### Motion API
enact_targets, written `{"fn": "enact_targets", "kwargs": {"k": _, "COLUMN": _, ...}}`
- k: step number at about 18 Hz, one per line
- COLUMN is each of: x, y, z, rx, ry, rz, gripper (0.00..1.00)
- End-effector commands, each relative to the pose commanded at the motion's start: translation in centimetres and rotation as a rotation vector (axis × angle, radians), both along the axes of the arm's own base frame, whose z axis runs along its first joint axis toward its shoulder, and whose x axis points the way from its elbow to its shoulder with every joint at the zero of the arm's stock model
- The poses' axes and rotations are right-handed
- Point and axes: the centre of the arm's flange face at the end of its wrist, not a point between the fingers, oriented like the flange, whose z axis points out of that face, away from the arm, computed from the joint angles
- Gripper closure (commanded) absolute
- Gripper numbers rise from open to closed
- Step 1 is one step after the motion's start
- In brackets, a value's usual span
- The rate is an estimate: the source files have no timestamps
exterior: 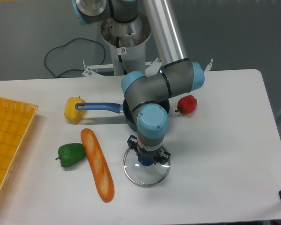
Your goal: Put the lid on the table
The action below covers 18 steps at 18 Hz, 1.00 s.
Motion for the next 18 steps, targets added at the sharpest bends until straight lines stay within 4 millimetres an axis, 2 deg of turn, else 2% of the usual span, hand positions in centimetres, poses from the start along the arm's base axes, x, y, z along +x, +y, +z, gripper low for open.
{"fn": "enact_targets", "kwargs": {"k": 1, "x": -0.2, "y": 0.2, "z": 0.6, "rx": 0.008, "ry": 0.009, "rz": -0.006, "gripper": 0.01}}
{"fn": "enact_targets", "kwargs": {"k": 7, "x": -0.4, "y": 0.5, "z": 2.0, "rx": 0.026, "ry": 0.031, "rz": -0.012, "gripper": 0.0}}
{"fn": "enact_targets", "kwargs": {"k": 9, "x": -0.3, "y": 1.3, "z": 3.8, "rx": 0.054, "ry": 0.066, "rz": -0.024, "gripper": 0.0}}
{"fn": "enact_targets", "kwargs": {"k": 11, "x": 0.4, "y": 2.0, "z": 5.2, "rx": 0.058, "ry": 0.103, "rz": -0.101, "gripper": 0.0}}
{"fn": "enact_targets", "kwargs": {"k": 18, "x": 1.0, "y": 1.0, "z": 8.2, "rx": 0.026, "ry": 0.175, "rz": -0.324, "gripper": 0.0}}
